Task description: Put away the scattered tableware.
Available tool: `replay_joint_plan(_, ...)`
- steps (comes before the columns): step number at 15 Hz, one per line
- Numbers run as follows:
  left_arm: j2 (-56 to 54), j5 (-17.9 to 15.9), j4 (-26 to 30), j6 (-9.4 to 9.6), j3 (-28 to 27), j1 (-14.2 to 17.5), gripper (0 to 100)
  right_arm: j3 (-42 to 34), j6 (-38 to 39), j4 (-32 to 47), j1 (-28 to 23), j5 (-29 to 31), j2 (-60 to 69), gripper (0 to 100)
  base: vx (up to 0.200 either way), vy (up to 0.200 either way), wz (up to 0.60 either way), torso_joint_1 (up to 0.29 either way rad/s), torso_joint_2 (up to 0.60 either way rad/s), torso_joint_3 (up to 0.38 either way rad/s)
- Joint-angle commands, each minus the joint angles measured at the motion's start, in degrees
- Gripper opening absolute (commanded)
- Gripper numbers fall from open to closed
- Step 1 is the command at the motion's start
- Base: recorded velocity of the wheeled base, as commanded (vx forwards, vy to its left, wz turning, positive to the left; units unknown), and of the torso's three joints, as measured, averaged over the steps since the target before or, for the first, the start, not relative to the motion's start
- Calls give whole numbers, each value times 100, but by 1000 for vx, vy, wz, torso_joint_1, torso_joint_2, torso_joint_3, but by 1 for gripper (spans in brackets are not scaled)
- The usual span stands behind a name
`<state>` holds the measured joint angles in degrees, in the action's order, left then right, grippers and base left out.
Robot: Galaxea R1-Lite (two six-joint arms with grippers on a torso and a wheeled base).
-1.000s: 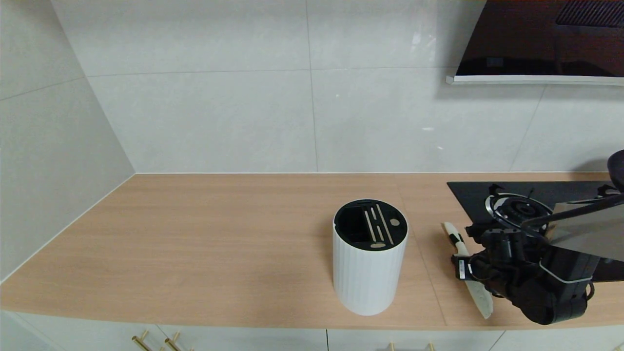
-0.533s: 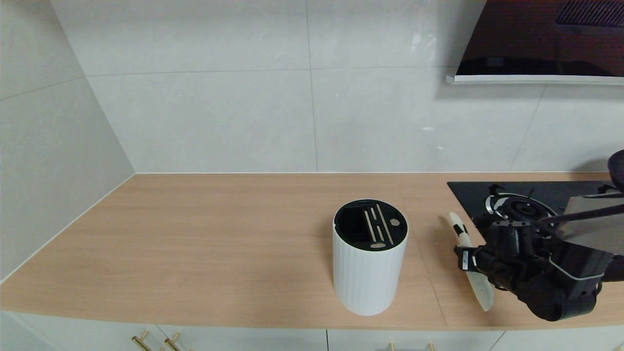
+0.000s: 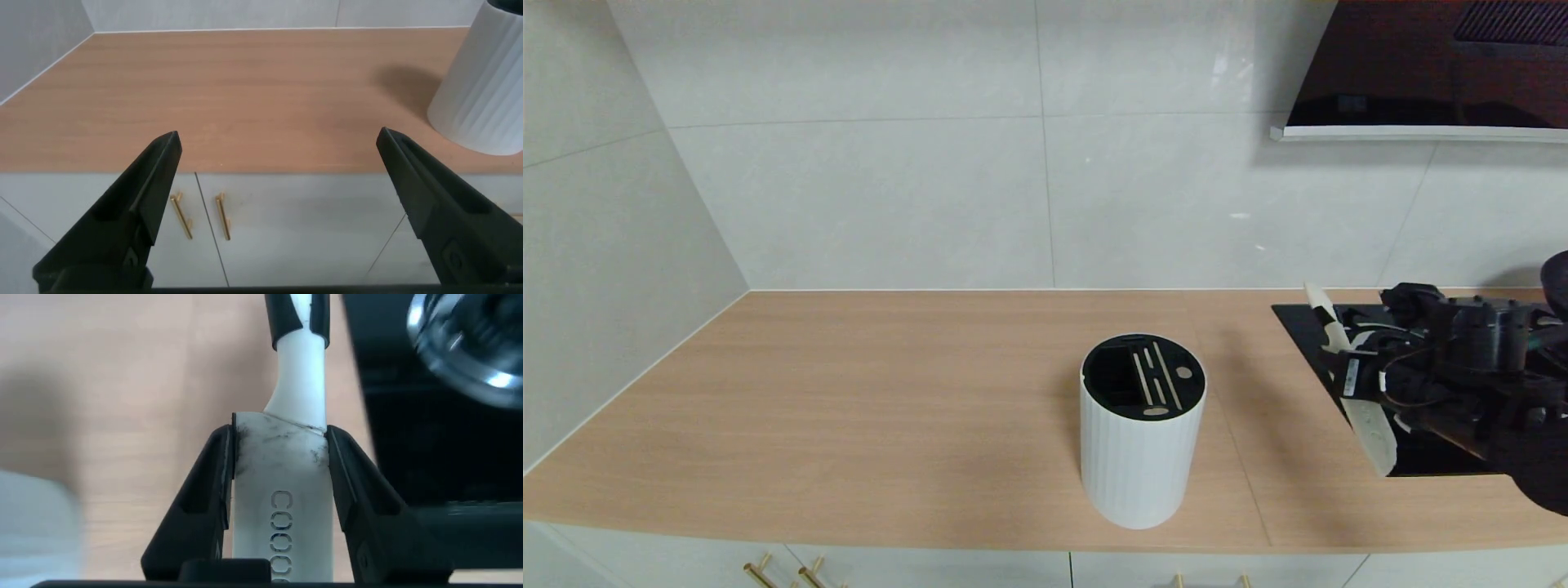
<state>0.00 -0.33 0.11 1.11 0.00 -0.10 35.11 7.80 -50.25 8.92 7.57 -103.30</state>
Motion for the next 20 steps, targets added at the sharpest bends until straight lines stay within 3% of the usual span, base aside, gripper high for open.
replay_joint_plan(1, 0, -178, -29, 30, -105, 1, 100, 523, 2, 938, 408, -124, 1480, 0, 0, 0, 0, 0, 0, 0)
replay_joint_plan(3, 79, -987, 68, -234, -1002, -17, 100, 998, -7, 1351, 778, -177, 1752, 0, 0, 0, 0, 0, 0, 0)
replay_joint_plan(4, 571, -1742, 455, -348, -1758, -166, 100, 1332, -16, 1615, 1076, -309, 1866, 0, 0, 0, 0, 0, 0, 0)
replay_joint_plan(6, 1969, -2490, 903, -366, -2777, -184, 100, 1780, -24, 2098, 1569, -353, 1981, 0, 0, 0, 0, 0, 0, 0)
replay_joint_plan(9, 4175, -3114, 798, -392, -4008, -219, 100, 1789, -7, 2230, 2316, -502, 2253, 0, 0, 0, 0, 0, 0, 0)
replay_joint_plan(10, 4491, -3166, 789, -445, -4219, -315, 100, 1789, -7, 2300, 2447, -581, 2306, 0, 0, 0, 0, 0, 0, 0)
replay_joint_plan(11, 4878, -3175, 754, -603, -4438, -649, 100, 1798, 2, 2520, 2650, -634, 2376, 0, 0, 0, 0, 0, 0, 0)
replay_joint_plan(12, 5388, -3166, 481, -1051, -4614, -1353, 100, 1815, 160, 2705, 3010, -652, 2376, 0, 0, 0, 0, 0, 0, 0)
replay_joint_plan(14, 6029, -3149, -565, -1921, -4588, -1977, 100, 1833, 441, 2696, 3432, -652, 2192, 0, 0, 0, 0, 0, 0, 0)
replay_joint_plan(16, 6724, -2938, -1540, -2695, -4588, -2337, 100, 1833, 529, 2573, 3572, -652, 1875, 0, 0, 0, 0, 0, 0, 0)
replay_joint_plan(17, 6724, -2938, -1540, -2695, -4588, -2337, 100, 1833, 529, 2573, 3572, -652, 1875, 0, 0, 0, 0, 0, 0, 0)
replay_joint_plan(18, 7409, -2393, -2419, -3328, -4491, -2539, 100, 1833, 635, 2133, 3739, -581, 1427, 0, 0, 0, 0, 0, 0, 0)
replay_joint_plan(20, 7849, -1989, -3245, -3820, -4315, -2899, 100, 1806, 635, 1694, 3801, -335, 1225, 0, 0, 0, 0, 0, 0, 0)
